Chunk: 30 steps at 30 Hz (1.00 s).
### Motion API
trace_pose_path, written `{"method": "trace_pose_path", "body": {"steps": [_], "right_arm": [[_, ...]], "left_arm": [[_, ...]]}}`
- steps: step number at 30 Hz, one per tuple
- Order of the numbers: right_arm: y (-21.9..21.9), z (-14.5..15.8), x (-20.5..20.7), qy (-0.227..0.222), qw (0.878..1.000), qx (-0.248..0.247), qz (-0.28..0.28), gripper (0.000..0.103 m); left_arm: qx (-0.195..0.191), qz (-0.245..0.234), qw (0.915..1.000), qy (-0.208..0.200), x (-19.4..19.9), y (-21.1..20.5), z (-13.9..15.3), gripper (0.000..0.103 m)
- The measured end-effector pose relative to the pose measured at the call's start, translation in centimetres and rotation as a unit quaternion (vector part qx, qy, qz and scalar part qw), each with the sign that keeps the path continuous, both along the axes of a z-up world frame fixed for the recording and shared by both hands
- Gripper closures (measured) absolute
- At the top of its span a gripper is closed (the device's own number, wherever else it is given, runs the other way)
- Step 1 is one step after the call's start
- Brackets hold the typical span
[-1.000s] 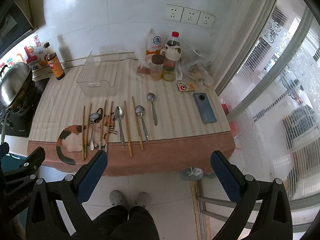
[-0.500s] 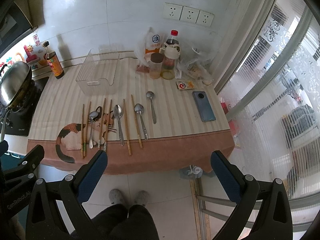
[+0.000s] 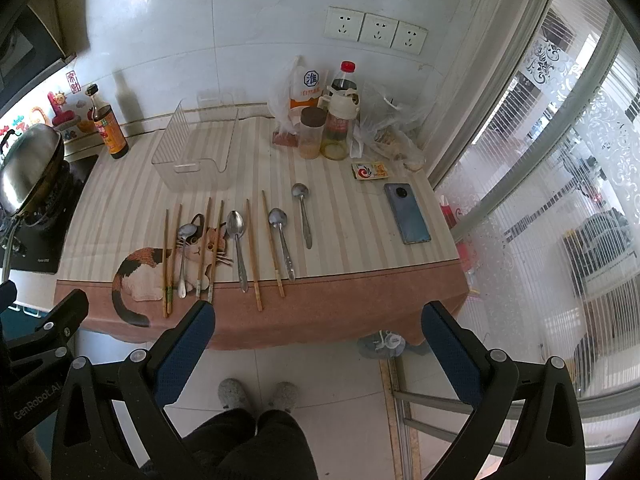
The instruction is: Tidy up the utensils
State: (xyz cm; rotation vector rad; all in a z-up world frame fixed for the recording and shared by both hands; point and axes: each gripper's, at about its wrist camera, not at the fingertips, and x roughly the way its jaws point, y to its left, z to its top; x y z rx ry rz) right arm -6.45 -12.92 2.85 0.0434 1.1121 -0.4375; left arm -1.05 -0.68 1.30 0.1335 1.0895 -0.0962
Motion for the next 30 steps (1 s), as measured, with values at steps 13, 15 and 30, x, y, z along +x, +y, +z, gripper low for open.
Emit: {"method": "trace_pose_path", "body": {"steps": [13,15,30], "right_arm": [[-0.27,0.36,-0.02,-0.002,1.000,-0.001,-0.001,0.000],[-0.17,0.29,-0.05,-0.002,1.000,-0.001,-0.001,0.000],[-0.12,0.28,-0.05,-0.002,1.000,-0.001,-0.001,0.000]], "left_arm": [[-0.001,-0.001,1.0000,0.000,0.06,-0.20,0.06,0.000],[-0.001,-0.001,1.0000,-0.001,0.02,-0.15,0.05,0.000],[-0.001,-0.001,1.0000,-0.001,-0.03,-0.05,0.03,0.000]]}}
